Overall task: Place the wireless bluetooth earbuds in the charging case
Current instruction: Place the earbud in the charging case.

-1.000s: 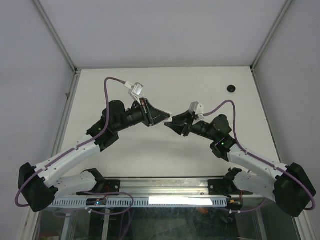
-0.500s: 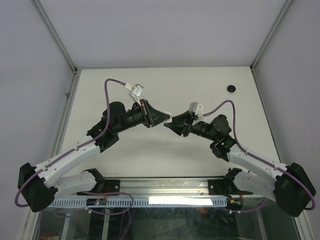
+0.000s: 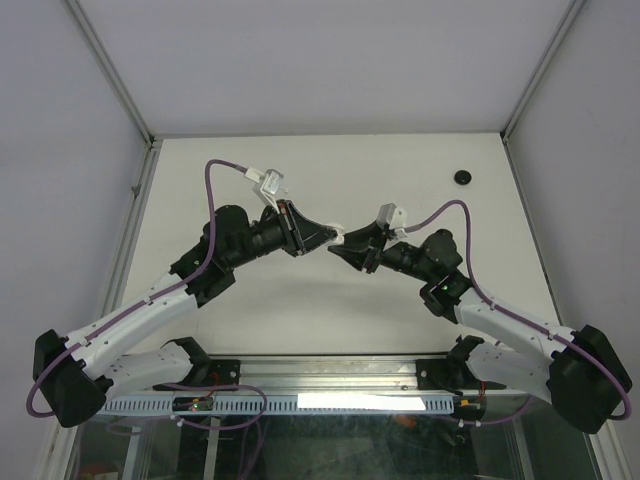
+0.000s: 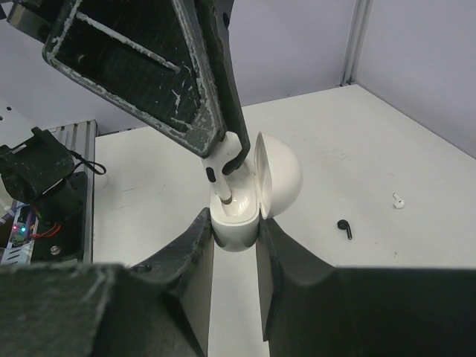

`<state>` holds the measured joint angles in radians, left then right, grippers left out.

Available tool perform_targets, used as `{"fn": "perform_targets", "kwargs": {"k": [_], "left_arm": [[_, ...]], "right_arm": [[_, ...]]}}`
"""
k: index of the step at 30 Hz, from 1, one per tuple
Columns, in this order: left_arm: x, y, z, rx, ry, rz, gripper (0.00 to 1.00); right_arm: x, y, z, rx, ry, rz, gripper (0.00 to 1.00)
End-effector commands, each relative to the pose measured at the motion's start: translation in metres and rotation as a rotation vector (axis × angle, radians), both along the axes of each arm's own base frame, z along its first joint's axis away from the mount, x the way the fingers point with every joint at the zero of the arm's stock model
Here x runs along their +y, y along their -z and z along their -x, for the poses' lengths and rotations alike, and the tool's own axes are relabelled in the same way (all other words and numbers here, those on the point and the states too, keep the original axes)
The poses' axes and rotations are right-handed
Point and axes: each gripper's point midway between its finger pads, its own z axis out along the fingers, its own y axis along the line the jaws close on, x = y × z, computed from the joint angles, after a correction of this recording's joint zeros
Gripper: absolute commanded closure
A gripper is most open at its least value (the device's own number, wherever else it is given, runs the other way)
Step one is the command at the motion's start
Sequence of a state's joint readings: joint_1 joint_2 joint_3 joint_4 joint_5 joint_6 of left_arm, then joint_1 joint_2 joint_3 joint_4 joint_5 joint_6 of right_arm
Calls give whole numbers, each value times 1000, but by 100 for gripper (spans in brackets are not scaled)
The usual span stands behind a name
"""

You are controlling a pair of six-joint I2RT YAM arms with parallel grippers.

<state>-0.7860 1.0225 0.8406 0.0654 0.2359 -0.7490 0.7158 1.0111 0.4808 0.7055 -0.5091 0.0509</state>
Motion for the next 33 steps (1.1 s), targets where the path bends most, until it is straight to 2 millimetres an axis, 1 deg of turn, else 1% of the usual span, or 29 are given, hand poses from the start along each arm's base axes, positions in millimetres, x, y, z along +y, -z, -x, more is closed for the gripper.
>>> {"fn": "perform_targets", "kwargs": {"k": [1,7,14,17,23,30,33], "left_arm": [[3,0,-2,-5,-23,-38,89],[9,2,-9,6,-76,-61,89],[10,8,-11,28,-87,-85,89],[10,5,-11,19,-88,-82,88],[7,5,-12,27,-80,-84,88],[6,3,-17,34,-96,-90,89],[8,0,-18,34,-111,-98,92]], "right_arm": [[-3,-45,1,-105,16,-99,100],[-4,-43,0,-97,22,-98,100],[-4,-44,0,-94,23,-102,100],[-4,-44,-1,-92,25,-103,100],[-4,-43,-2,-85,28,-104,100],[-2,-38,-4,-70,28,-98,100],[-1,-37,-4,-65,24,-99,100]]}}
